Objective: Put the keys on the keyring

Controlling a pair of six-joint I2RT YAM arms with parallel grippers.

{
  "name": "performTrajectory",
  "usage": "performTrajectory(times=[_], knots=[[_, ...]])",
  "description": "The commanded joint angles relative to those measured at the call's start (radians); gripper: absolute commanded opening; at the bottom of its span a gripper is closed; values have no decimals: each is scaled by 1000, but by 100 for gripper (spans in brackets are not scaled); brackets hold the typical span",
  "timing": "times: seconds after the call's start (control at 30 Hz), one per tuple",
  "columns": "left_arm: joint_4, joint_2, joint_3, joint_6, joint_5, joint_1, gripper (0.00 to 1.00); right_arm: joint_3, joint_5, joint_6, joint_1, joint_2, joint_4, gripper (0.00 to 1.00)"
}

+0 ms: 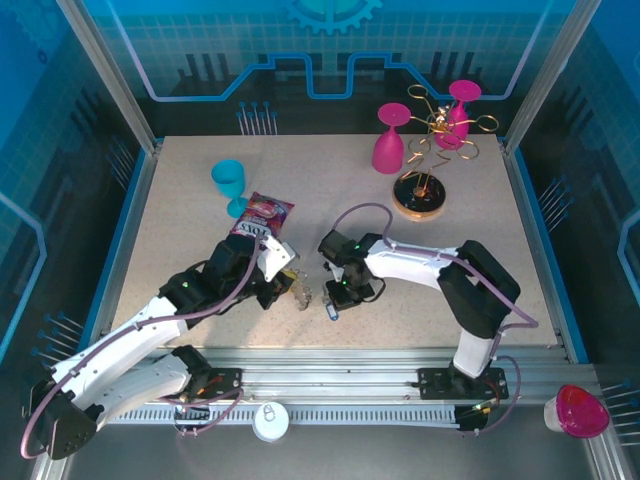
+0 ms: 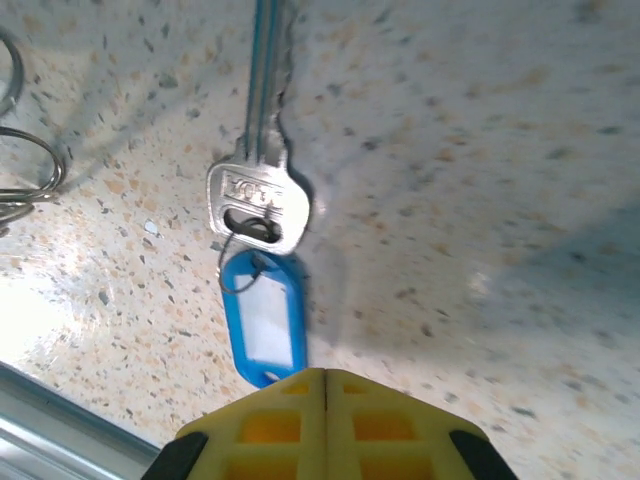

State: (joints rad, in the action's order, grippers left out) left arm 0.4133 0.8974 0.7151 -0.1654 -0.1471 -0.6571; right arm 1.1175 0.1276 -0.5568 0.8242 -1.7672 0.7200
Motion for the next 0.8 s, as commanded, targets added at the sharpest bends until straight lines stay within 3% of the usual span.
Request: performTrajectory(times=[0.0, 0.13, 0.3, 0.5, 0.77], knots=[[-53, -7, -20, -31, -39, 3, 0, -31, -16, 33, -46, 75, 73, 0], [-65, 3, -22, -37, -49, 3, 0, -53, -10, 49, -85, 100, 77, 0], [-73, 11, -24, -41, -51, 3, 0, -27, 44, 47, -32, 62, 54, 28], [-67, 2, -28, -37, -42, 3, 0, 29, 30, 20, 36, -26, 47, 44], [-69, -12, -42, -27, -37, 2, 0, 101, -29, -8, 67, -105, 38, 47]])
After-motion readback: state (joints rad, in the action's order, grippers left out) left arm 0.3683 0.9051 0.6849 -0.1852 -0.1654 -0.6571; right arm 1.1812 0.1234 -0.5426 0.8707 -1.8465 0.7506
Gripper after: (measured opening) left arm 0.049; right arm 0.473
